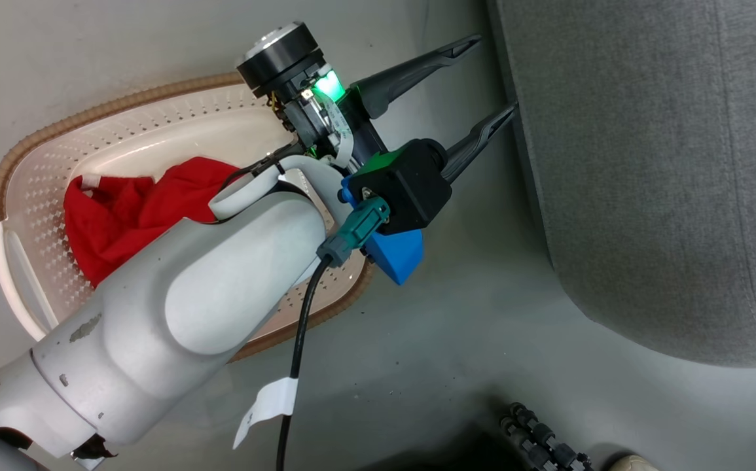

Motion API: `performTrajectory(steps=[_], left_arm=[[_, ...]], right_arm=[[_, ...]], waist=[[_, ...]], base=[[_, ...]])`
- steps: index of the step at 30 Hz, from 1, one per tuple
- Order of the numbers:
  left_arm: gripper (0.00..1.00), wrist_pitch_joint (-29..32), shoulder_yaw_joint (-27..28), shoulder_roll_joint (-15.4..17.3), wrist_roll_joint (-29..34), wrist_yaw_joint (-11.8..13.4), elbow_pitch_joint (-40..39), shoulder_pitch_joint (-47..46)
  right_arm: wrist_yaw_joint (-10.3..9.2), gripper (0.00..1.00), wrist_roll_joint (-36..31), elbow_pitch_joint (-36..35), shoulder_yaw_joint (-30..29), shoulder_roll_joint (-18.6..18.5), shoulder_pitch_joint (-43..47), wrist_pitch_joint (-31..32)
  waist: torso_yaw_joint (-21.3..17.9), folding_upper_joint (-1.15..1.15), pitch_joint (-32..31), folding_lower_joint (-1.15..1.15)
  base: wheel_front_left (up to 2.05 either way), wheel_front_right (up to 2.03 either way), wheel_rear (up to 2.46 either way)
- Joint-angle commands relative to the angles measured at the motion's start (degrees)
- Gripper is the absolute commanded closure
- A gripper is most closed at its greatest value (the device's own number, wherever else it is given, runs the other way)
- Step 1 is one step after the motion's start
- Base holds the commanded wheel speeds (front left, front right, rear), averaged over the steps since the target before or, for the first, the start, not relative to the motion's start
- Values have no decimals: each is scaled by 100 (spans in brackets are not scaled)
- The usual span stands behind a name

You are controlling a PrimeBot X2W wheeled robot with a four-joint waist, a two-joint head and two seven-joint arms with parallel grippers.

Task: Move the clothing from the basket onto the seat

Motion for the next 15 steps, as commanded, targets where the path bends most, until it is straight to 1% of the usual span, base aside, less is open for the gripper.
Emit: performTrajectory(steps=[1,8,11,12,13,14,15], left_arm=[[0,-31,-15,3,-25,44,-31,-69],[0,-105,-35,-8,-72,79,26,-76],[0,-118,-33,16,-96,94,56,-63],[0,-136,-30,37,-99,103,72,-52],[0,-159,-25,47,-108,107,86,-35],[0,-167,-24,48,-122,111,103,-12],[0,-179,-27,47,-139,124,126,21]], right_arm=[[1,100,55,163,-56,76,118,-1],[1,100,198,811,-72,426,473,0],[1,100,282,905,-18,526,581,0],[1,84,299,904,-14,539,611,0],[1,24,309,881,-14,547,646,0],[1,0,308,864,-3,562,697,0],[1,0,307,853,12,581,757,-1]], waist=[[44,0,32,-1],[83,0,29,-1],[62,0,-13,-1],[46,0,-39,-1],[32,0,-71,-1],[21,0,-108,-1],[12,0,-156,-1]], base=[[0,0,0],[0,0,0],[0,0,0],[0,0,0],[0,0,0],[0,0,0],[0,0,0]])
